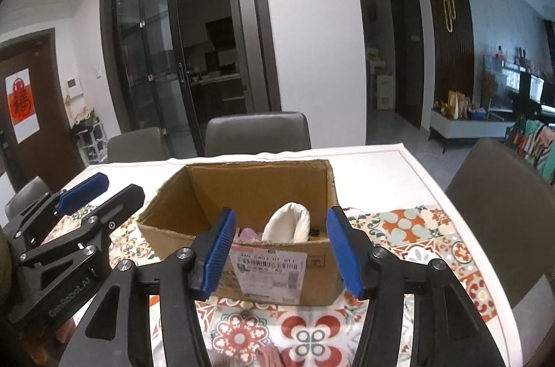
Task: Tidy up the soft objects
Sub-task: 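Open left tool to drop the towel in the box while right tool releases the mask, then move left tool to the beige pouch while right tool approaches the pink headband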
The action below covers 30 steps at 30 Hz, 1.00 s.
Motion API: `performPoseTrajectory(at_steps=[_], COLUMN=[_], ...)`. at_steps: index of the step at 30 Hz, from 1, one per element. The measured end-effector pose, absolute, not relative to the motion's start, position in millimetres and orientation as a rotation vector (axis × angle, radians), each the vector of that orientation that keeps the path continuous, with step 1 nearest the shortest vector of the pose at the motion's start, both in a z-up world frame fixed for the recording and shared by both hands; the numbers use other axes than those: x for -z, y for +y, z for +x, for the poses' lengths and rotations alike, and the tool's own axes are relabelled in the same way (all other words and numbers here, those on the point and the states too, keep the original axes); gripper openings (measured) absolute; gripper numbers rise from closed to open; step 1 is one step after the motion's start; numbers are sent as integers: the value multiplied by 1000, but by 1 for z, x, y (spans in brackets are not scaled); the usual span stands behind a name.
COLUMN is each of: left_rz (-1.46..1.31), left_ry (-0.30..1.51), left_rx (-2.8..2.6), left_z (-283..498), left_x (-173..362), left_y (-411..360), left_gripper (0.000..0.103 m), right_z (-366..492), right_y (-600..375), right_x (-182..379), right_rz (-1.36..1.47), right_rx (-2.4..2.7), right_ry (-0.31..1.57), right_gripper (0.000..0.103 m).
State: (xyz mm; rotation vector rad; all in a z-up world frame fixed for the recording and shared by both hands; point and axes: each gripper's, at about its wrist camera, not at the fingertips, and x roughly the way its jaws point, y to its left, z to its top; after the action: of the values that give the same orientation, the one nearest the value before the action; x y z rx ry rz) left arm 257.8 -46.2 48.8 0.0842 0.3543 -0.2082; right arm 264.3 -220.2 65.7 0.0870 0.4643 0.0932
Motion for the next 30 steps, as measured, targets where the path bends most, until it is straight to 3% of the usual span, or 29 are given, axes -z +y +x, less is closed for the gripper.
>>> performPoseTrajectory(at_steps=[21, 30], left_rz=[68, 26], left_ry=[361, 409], left_rx=[186, 174], left_z=[177, 152], left_x=[-27, -5], left_y=[-34, -30], left_gripper=[61, 62], right_z=[173, 148], right_y=[-218, -223], right_x=[-60, -44], right_rz=[55, 77], right_rx=[-2, 48], right_ry=[381, 371], right_gripper=[83, 86])
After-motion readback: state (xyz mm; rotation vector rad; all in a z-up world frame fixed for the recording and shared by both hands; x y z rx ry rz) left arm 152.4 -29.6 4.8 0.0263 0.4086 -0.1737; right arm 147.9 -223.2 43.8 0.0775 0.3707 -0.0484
